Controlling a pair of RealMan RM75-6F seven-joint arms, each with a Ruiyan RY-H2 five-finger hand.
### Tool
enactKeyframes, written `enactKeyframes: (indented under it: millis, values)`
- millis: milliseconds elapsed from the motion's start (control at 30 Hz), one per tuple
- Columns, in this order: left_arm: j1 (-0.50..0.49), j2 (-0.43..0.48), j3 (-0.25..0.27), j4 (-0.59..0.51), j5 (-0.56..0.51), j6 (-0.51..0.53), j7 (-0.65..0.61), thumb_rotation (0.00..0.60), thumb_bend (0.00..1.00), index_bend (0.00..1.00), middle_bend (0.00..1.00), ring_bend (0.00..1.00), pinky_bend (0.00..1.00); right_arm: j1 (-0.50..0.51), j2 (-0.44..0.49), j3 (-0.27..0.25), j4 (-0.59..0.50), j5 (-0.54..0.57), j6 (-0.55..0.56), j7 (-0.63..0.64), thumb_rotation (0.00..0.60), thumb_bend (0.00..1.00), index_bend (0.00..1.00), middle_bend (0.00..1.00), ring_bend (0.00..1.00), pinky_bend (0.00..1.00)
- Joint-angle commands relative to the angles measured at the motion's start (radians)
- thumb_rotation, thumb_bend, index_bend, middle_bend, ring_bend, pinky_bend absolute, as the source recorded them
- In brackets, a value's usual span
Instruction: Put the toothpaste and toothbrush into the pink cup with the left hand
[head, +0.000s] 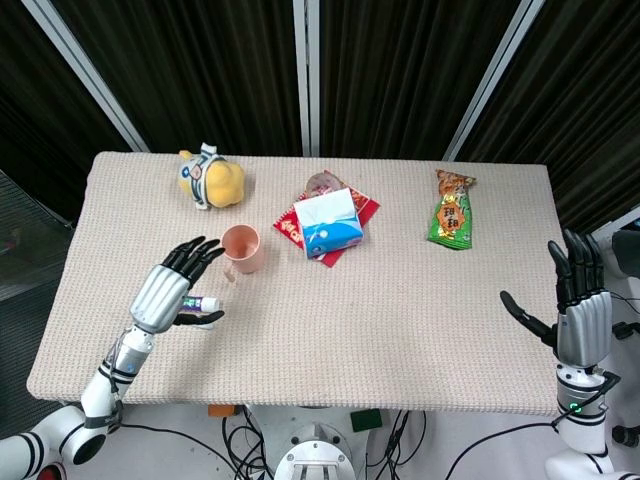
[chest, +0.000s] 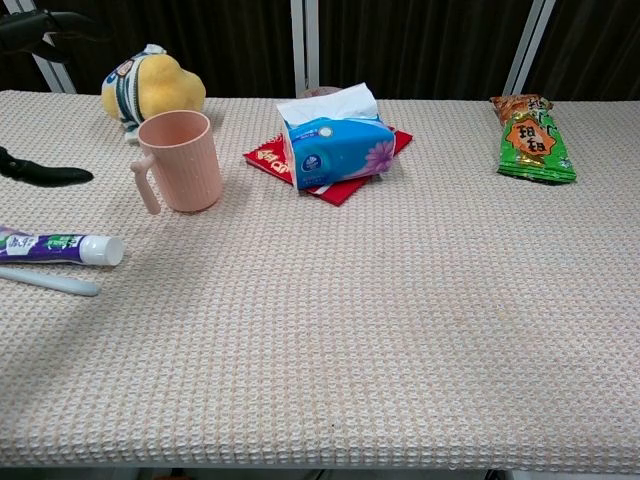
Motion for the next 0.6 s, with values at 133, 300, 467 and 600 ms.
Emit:
enactKeyframes:
  millis: [133, 300, 467, 600]
  values:
    - [-0.008, -0.023, 0.016, 0.032, 0.0, 0.025, -0.056, 0.478, 0.06, 0.11, 0.09, 0.08, 0.18, 0.014, -0.04, 0.002, 0.061, 0.014, 0.013, 0.056, 0.6, 0.42, 0.0, 0.0, 0.0, 0.0]
    - [-0.014, -0.025, 0.031, 0.033, 0.009, 0.034, -0.057, 0.481, 0.06, 0.11, 0.09, 0.08, 0.2, 0.01, -0.029, -0.008, 0.057, 0.023, 0.013, 0.061, 0.6, 0.42, 0.0, 0.0, 0.0, 0.0]
    - [-0.015, -0.009, 0.037, 0.022, -0.009, 0.022, -0.042, 0.53, 0.06, 0.11, 0.09, 0.08, 0.2, 0.003, -0.024, -0.014, 0.057, 0.036, 0.016, 0.068, 0.6, 0.42, 0.0, 0.0, 0.0, 0.0]
    - [-0.016, 0.04, 0.054, 0.005, -0.083, -0.075, 0.001, 0.577, 0.06, 0.13, 0.09, 0.08, 0.22, -0.003, -0.02, -0.017, 0.062, 0.047, 0.019, 0.07, 0.6, 0.42, 0.0, 0.0, 0.0, 0.0]
